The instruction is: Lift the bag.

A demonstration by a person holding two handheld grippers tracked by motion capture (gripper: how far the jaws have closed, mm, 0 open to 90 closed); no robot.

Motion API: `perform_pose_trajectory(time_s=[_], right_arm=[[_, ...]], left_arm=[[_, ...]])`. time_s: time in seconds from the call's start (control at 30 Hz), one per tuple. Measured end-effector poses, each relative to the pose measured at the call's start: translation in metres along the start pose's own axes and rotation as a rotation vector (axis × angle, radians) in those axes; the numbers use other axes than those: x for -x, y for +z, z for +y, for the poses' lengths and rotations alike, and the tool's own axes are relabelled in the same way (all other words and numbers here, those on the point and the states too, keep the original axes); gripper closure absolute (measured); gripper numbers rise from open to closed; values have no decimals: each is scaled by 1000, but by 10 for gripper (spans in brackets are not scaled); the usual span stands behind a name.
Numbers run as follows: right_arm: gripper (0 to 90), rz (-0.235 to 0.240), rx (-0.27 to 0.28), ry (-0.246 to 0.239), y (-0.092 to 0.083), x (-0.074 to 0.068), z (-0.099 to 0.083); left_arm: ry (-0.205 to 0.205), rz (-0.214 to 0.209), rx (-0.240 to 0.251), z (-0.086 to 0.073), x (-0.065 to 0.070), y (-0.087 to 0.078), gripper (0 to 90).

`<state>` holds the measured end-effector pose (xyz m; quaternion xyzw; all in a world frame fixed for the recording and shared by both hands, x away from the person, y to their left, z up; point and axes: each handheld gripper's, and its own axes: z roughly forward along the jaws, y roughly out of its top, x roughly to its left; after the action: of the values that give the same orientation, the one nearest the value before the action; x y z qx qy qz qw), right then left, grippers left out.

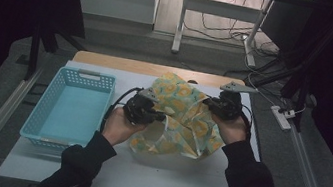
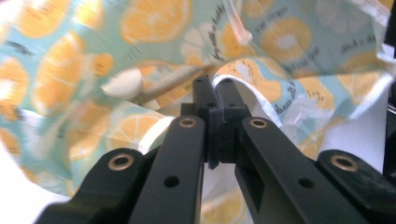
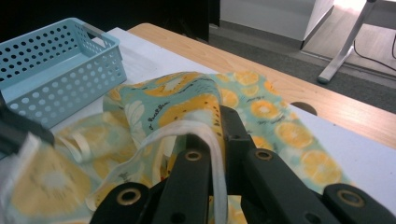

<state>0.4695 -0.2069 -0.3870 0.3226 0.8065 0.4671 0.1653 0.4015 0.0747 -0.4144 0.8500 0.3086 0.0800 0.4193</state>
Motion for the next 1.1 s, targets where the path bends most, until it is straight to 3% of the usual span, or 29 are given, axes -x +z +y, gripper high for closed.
perform_pose_trajectory(time_s=[0.5,1.1], right_arm=[[893,-27,52,-24,-18,1,27],[894,-48,131,-23,-42,6,60]], left_arm=[[19,98,62,43,-18,-57,900],[21,159,147,83,-29,-105,900]])
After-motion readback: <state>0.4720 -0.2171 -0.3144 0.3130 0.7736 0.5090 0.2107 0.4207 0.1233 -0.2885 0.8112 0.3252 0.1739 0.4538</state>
